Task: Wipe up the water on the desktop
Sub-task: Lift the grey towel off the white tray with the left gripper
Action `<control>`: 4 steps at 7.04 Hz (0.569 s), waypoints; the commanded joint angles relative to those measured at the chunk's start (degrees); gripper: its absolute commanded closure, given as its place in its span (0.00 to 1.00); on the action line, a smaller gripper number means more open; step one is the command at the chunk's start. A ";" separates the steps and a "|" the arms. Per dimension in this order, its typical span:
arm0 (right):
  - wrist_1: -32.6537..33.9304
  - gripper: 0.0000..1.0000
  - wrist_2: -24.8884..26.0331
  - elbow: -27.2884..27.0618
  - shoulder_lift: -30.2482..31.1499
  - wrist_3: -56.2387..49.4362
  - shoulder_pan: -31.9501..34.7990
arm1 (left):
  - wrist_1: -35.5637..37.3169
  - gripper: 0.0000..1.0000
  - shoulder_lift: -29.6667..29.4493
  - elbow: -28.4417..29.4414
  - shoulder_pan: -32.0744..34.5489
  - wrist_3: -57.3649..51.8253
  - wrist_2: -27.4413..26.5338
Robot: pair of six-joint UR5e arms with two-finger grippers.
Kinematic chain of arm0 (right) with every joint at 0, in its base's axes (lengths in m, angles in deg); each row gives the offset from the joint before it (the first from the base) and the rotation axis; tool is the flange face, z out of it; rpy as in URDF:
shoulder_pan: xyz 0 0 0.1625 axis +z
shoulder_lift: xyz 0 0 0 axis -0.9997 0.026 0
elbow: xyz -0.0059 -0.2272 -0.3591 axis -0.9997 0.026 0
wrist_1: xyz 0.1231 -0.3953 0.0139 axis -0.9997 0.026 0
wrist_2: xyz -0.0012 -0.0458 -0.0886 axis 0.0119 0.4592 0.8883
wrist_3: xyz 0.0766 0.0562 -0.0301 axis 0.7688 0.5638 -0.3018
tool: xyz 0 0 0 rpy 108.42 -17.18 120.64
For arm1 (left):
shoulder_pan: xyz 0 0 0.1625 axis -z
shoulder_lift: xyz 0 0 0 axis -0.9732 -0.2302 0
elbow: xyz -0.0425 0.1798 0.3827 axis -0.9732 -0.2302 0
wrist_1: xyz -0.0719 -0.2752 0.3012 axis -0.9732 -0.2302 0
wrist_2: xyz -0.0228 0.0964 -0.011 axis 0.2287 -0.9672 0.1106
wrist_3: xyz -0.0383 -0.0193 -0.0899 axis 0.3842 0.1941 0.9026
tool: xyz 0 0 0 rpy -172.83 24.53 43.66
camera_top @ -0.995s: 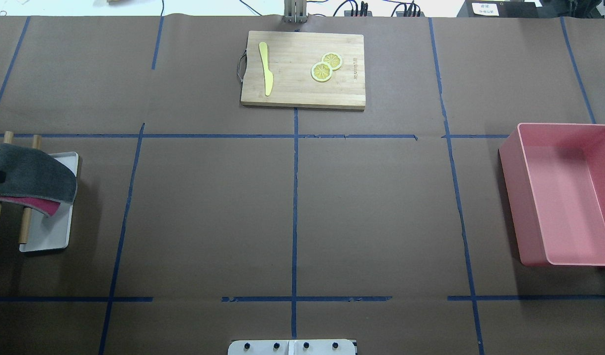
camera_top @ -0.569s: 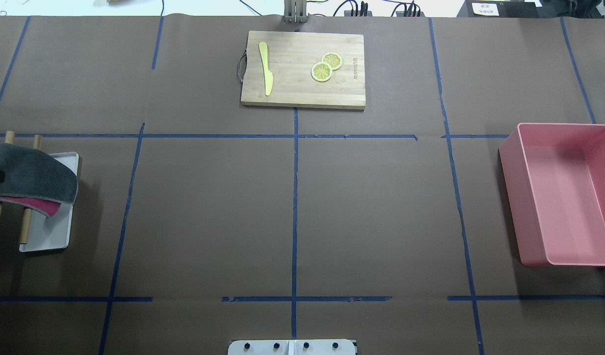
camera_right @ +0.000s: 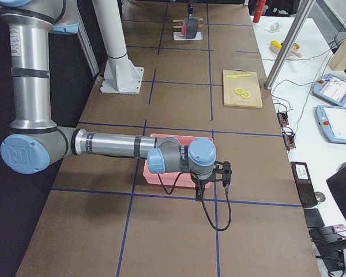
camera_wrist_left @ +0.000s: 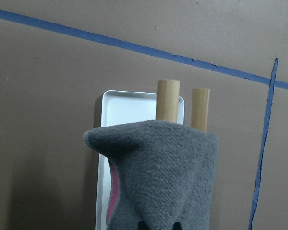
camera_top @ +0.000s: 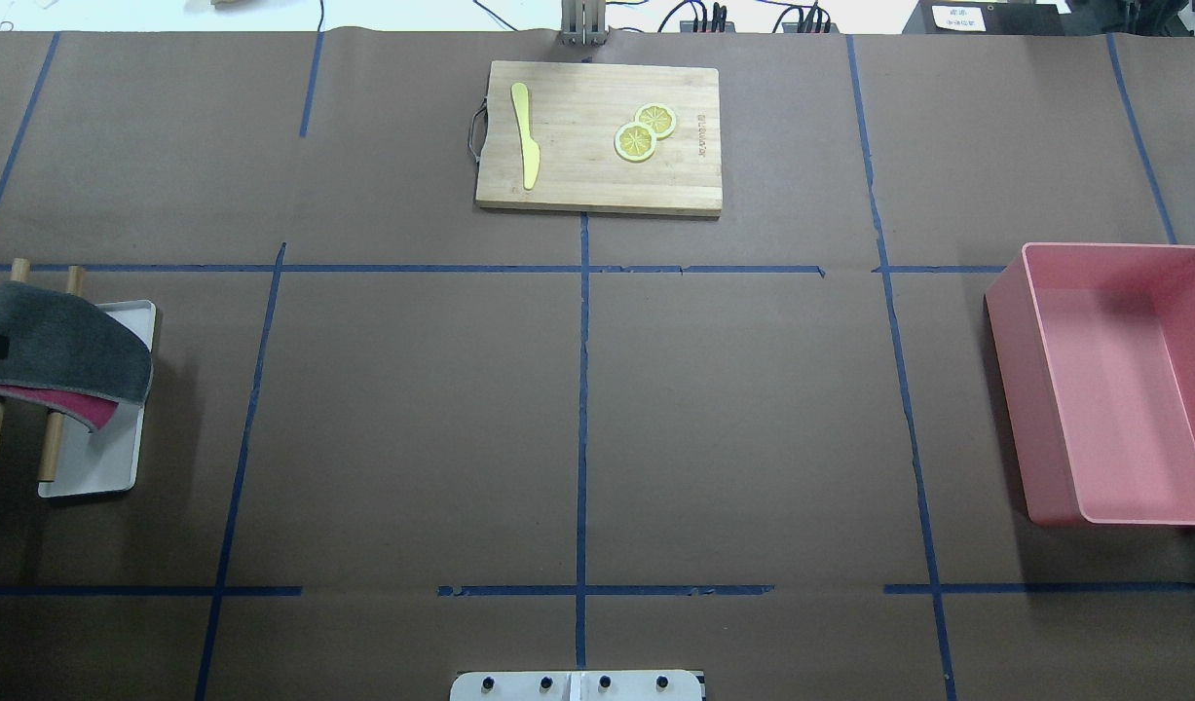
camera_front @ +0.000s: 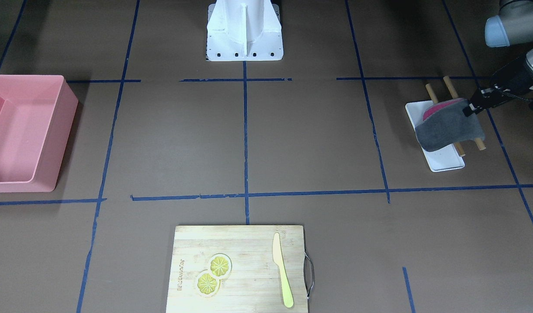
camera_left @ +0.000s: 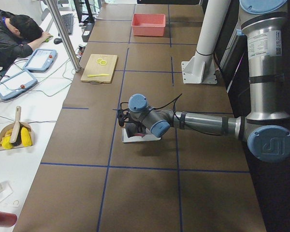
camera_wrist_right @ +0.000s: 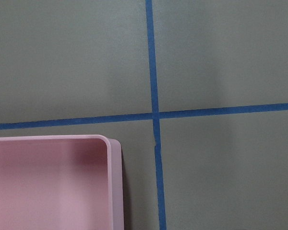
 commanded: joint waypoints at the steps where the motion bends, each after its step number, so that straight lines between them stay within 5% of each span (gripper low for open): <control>1: 0.00 0.00 -0.09 0.00 0.00 0.01 0.00 | -0.02 0.86 0.09 -0.43 0.84 0.00 0.00; 4: 0.00 0.00 -0.09 -0.09 0.09 -0.17 0.00 | -0.11 0.94 -0.26 -0.69 1.90 -0.09 0.08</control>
